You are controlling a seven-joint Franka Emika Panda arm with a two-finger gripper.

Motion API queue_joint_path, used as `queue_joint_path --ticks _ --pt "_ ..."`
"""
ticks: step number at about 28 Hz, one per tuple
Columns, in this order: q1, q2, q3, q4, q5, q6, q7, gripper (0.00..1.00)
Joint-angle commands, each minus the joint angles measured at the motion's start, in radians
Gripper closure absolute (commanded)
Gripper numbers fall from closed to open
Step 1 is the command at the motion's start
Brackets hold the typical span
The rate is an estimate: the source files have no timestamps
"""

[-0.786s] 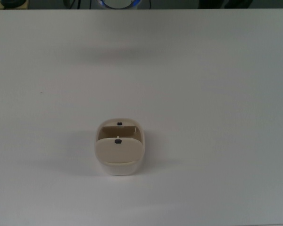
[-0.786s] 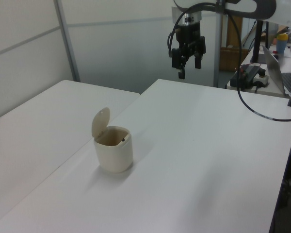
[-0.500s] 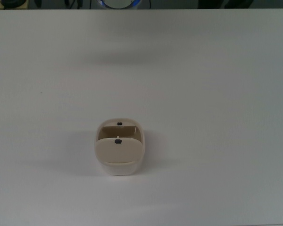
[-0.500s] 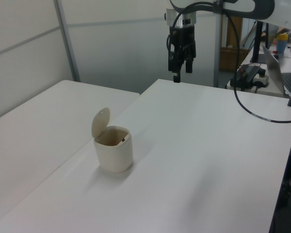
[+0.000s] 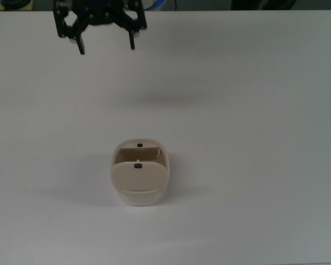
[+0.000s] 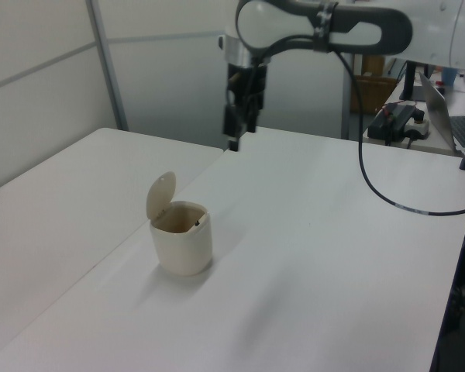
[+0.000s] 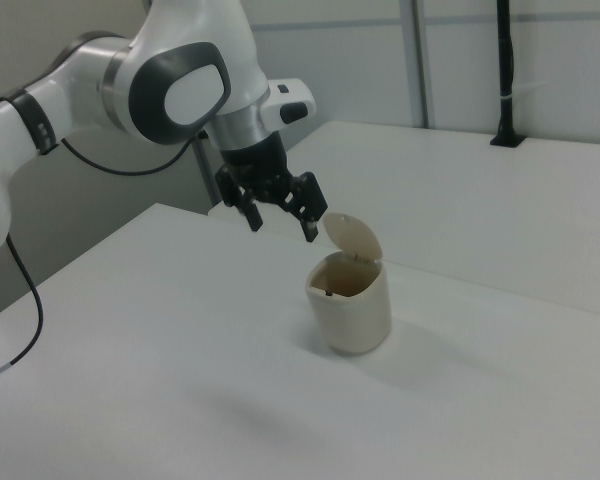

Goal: Close the trash can
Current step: 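Move the gripper over toward the open lid of the cream trash can, then lower the gripper to the raised lid's edge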

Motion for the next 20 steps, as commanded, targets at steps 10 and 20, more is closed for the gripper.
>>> queue_joint_path --ticks 10,20 --pt "0.004 0.12 0.031 -0.009 -0.005 0.463 0.252 0.0" --pt "0.036 0.235 0.031 -0.005 -0.113 0.695 0.411 0.0"
